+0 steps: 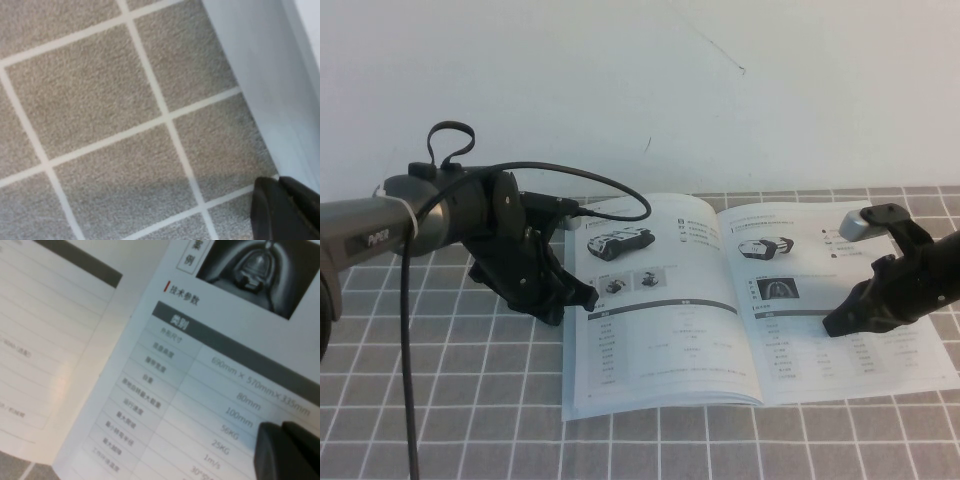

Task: Close book
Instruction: 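Close the open booklet and leave it lying on the table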

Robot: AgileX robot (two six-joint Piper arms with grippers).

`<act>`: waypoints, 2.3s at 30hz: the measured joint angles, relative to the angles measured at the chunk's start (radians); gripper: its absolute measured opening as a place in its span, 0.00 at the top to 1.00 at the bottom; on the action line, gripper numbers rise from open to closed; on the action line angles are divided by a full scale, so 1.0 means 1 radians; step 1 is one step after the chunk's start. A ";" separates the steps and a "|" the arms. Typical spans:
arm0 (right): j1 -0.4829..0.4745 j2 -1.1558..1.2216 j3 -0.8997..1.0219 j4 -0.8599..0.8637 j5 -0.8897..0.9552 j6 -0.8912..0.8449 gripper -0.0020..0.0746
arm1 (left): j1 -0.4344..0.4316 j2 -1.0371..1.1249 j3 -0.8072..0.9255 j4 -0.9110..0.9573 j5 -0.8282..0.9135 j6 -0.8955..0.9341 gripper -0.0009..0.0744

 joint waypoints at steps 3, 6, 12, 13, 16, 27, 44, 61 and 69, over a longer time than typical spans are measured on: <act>-0.006 0.017 -0.004 0.012 0.014 0.000 0.98 | 0.000 0.000 0.000 0.007 0.001 -0.004 0.99; -0.010 0.022 -0.006 0.016 0.022 0.000 0.98 | 0.000 0.002 0.000 0.007 -0.004 -0.006 0.99; -0.010 0.024 -0.009 0.018 0.026 0.000 0.98 | 0.000 0.015 -0.006 -0.011 -0.004 -0.008 0.99; -0.010 0.024 -0.011 0.018 0.026 0.000 0.98 | 0.000 0.017 -0.006 -0.021 -0.004 -0.008 0.99; -0.010 0.027 -0.011 0.018 0.027 0.000 0.98 | 0.002 0.019 -0.008 -0.064 -0.004 0.008 0.99; -0.010 0.027 -0.012 0.021 0.029 0.000 0.98 | 0.006 0.050 -0.027 -0.448 0.007 0.248 0.99; -0.016 0.031 -0.012 0.054 0.047 0.000 0.98 | -0.002 0.054 -0.035 -1.108 0.135 0.670 0.99; 0.009 -0.133 -0.188 -0.154 0.143 0.157 0.98 | -0.027 0.056 -0.037 -1.275 0.108 0.769 0.99; 0.009 -0.273 -0.328 -0.167 0.270 0.210 0.98 | -0.136 0.056 -0.044 -1.263 0.026 0.859 0.99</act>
